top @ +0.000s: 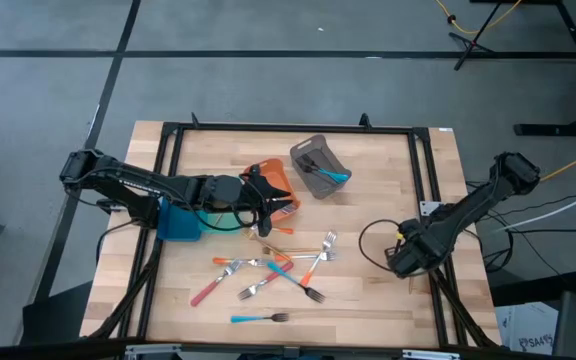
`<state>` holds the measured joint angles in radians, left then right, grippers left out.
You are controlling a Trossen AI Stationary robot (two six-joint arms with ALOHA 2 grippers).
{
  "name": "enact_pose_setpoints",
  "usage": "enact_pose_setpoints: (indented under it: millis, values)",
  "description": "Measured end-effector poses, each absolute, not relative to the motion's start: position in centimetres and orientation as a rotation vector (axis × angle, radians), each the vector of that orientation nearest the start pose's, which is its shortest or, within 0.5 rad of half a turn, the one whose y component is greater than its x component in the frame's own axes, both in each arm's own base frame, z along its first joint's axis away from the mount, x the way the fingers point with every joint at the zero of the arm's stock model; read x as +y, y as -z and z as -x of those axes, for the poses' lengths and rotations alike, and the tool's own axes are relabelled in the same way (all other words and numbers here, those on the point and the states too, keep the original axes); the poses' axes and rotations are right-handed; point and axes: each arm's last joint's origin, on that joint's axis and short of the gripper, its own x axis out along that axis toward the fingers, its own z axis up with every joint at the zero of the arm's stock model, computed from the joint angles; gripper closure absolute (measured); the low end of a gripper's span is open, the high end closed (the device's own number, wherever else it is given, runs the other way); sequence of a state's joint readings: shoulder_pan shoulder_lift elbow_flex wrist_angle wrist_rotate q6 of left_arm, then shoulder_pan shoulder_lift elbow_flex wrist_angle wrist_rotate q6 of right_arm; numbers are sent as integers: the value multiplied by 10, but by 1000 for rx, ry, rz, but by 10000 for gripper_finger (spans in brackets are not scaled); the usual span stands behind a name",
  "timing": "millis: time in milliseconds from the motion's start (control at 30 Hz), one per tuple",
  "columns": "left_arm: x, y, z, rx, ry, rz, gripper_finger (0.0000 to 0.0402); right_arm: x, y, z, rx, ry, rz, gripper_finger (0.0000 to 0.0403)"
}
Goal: Sort silverware by color (type)
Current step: Put the gold fork into the light blue bin
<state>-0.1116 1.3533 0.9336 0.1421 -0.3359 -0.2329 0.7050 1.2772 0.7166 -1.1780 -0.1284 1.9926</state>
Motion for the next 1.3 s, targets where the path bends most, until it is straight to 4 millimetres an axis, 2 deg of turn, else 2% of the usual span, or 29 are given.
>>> enact_pose_setpoints:
  millis: [300,667,1100,1300]
  values:
    - [-24,-290,-302,244,-253,169,314,124,-161,-130,1509,1237,-856,318]
    - [-24,-290,-302,244,-253,169,314,128,-141,-135,1522,1343,-752,318]
    - [-24,-290,-302,244,-253,169,314,123,-143,-128,1620,1367,-625,318]
    - [-24,-290,-302,244,-253,169,314,126,-140,-132,1597,1324,-656,318]
